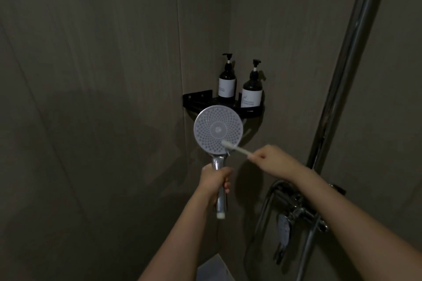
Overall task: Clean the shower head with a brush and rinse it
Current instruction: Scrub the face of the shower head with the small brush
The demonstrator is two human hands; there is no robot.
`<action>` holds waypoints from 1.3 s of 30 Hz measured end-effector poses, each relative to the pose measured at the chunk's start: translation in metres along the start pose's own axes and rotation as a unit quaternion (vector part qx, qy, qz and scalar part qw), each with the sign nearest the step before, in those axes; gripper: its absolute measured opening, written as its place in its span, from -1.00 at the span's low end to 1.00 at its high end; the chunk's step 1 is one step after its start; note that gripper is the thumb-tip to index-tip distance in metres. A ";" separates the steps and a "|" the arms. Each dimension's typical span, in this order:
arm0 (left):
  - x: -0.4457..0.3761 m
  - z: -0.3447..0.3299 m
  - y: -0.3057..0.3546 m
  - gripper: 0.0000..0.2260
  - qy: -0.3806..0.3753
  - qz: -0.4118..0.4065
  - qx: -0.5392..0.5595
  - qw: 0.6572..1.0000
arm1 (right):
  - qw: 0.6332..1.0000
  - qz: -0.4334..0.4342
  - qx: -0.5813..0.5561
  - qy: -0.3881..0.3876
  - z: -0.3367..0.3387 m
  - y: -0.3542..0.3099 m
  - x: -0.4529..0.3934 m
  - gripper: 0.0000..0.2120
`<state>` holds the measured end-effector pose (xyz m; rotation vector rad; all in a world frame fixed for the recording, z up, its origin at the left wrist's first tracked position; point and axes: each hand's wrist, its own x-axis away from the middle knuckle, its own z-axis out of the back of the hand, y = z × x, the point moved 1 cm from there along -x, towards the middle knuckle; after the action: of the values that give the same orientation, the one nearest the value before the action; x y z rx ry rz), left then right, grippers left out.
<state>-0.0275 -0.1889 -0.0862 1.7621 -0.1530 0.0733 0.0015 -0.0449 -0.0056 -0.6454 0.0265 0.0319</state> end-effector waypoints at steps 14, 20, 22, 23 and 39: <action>0.001 -0.006 -0.005 -0.72 -0.002 -0.020 -0.052 0.998 | 0.999 -0.032 0.004 0.020 0.010 -0.023 -0.009 -0.59; 0.003 -0.007 -0.010 -0.72 -0.010 -0.017 -0.076 0.997 | 0.999 -0.032 0.003 0.035 0.015 -0.028 -0.012 -0.64; 0.002 -0.007 -0.009 -0.72 -0.007 -0.022 -0.080 0.997 | 0.998 -0.033 0.007 0.049 0.014 -0.028 -0.013 -0.65; 0.002 -0.008 -0.008 -0.72 -0.006 -0.025 -0.082 0.996 | 0.998 -0.031 0.011 0.061 0.015 -0.027 -0.014 -0.65; 0.001 -0.013 -0.007 -0.75 0.002 -0.039 -0.109 0.993 | 0.997 -0.061 0.027 0.024 0.013 -0.031 -0.020 -0.74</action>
<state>-0.0253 -0.1753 -0.0909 1.5490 -0.0848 0.0028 -0.0172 -0.0625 0.0242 -0.5918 0.0352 -0.1014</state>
